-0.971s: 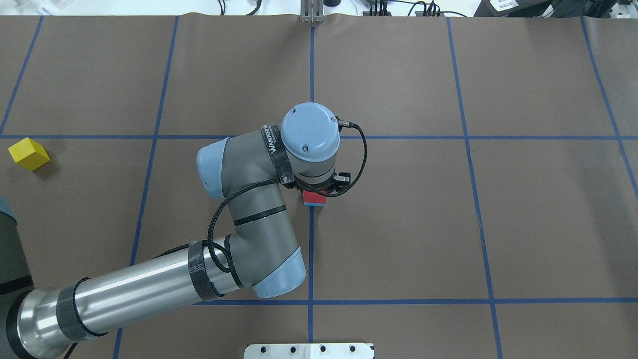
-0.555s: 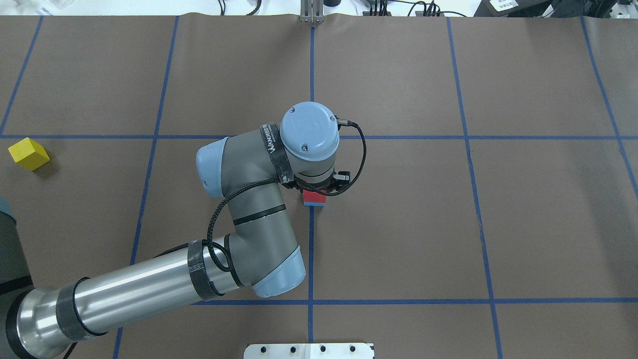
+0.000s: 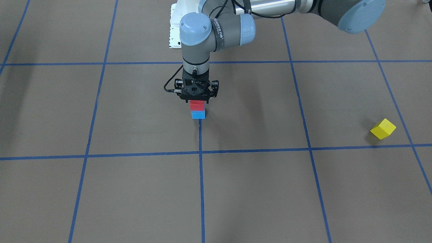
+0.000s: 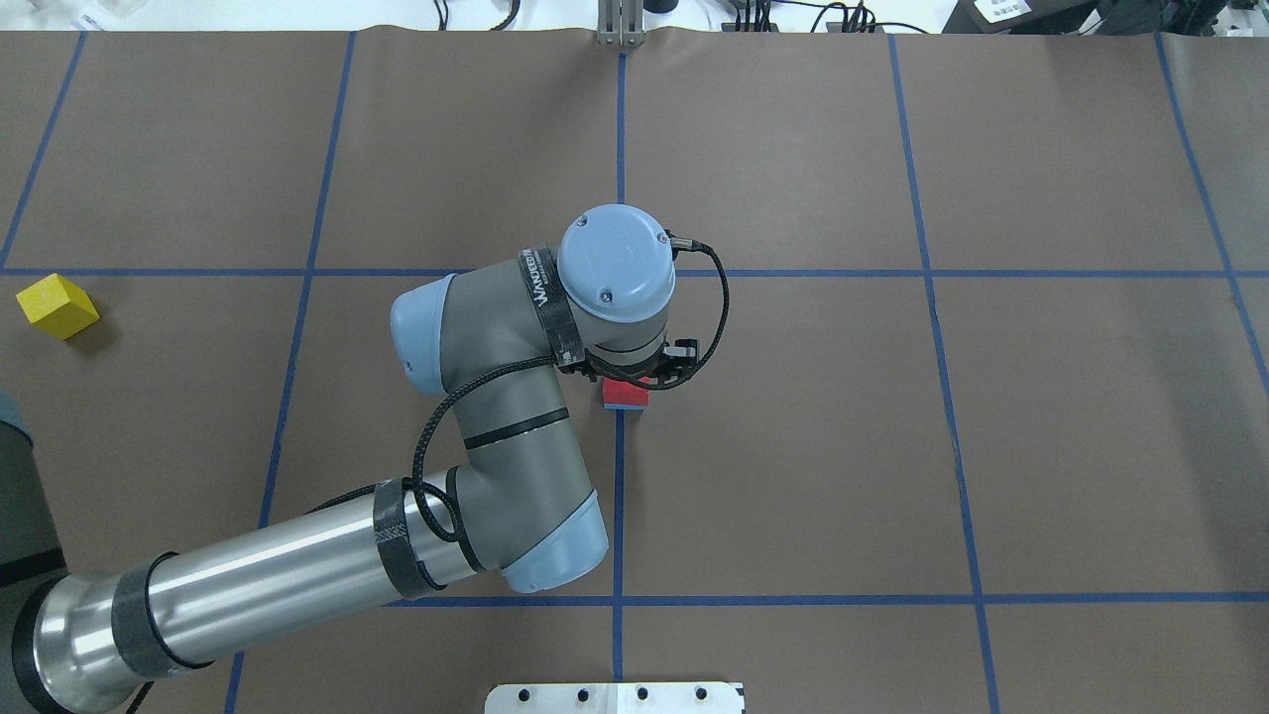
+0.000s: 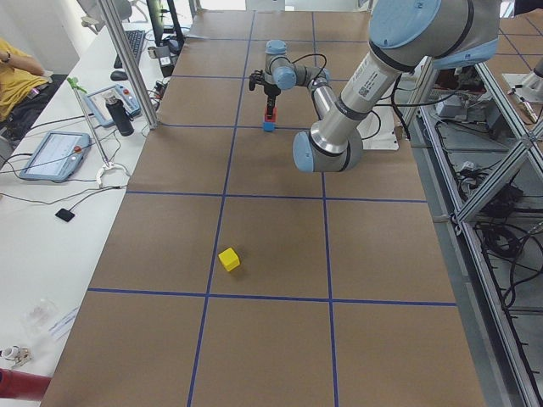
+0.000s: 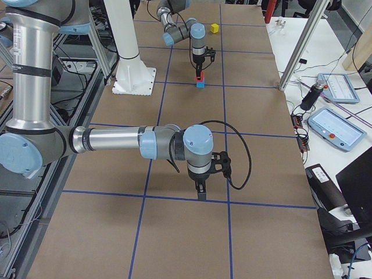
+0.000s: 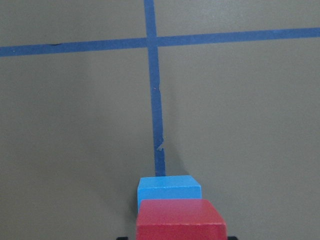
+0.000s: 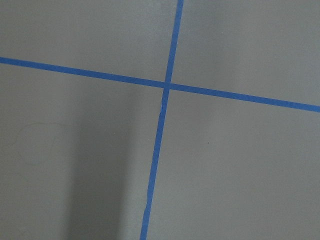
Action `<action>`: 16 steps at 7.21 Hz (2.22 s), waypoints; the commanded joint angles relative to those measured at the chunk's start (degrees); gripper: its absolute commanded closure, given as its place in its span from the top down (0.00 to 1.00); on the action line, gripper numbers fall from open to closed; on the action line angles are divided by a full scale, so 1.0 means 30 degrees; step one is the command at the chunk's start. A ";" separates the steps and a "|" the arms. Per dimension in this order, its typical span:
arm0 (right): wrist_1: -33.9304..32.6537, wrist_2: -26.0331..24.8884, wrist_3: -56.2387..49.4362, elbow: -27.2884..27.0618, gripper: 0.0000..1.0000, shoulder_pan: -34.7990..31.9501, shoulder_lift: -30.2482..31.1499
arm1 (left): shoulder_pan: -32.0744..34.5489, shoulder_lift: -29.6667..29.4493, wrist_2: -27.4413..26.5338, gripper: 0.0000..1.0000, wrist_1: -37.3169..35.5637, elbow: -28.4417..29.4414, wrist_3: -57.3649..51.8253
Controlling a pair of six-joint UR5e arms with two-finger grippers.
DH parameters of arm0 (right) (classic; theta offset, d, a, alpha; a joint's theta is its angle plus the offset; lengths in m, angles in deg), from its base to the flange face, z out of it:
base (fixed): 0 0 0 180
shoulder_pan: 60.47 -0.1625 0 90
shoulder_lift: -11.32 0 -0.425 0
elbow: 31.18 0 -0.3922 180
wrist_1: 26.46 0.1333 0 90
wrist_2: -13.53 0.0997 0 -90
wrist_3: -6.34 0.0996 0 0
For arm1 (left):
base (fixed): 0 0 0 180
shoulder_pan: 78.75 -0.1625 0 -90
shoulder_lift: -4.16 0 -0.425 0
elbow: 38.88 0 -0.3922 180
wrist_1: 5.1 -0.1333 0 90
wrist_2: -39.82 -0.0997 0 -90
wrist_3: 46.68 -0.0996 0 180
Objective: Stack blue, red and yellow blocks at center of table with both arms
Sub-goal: 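Lower the red cube onto the blue cube and open the left gripper, then lift the left gripper and move it toward the yellow cube, then lower the left gripper and grasp the yellow cube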
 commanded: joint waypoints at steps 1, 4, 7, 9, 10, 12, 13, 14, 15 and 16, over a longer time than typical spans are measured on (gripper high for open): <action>-0.0012 0.0000 0.0000 -0.0054 1.00 -0.0001 0.0000 | 0.0573 0.0153 0.0094 1.00 -0.0179 -0.1016 -0.0366; -0.0012 0.0000 0.0029 -0.0055 1.00 -0.0001 0.0000 | 0.2734 0.5025 0.1111 1.00 -0.1616 -0.7241 -0.5909; 0.0017 0.0029 0.0000 -0.0055 1.00 -0.0001 0.0000 | 0.7417 1.1385 0.3112 1.00 0.0100 -0.9051 -1.5221; 0.0017 0.0000 0.0000 -0.0055 1.00 0.0028 0.0029 | 1.1134 1.5025 0.6610 1.00 0.3407 -0.7190 -2.1898; 0.0017 0.0000 0.0000 -0.0055 1.00 -0.0001 0.0000 | 1.2400 1.5502 0.7759 1.00 0.5279 -0.5029 -2.4396; 0.0017 0.0000 -0.0029 -0.0055 1.00 -0.0001 0.0000 | 1.3318 1.5565 0.8735 1.00 0.8826 -0.1010 -2.6526; 0.0017 0.0000 0.0000 -0.0055 1.00 -0.0001 0.0000 | 1.3379 1.5565 0.8737 1.00 0.9307 -0.0385 -2.6763; 0.0017 0.0000 -0.0029 -0.0055 1.00 0.0028 0.0000 | 1.3380 1.5565 0.8737 1.00 0.9369 0.0201 -2.7316; 0.0017 0.0000 -0.0029 -0.0055 1.00 -0.0001 0.0000 | 1.3380 1.5565 0.8737 1.00 0.9486 0.0613 -2.7293; 0.0017 0.0000 -0.0029 -0.0055 1.00 -0.0001 0.0000 | 1.3351 1.5565 0.8708 1.00 1.0125 0.1226 -2.7234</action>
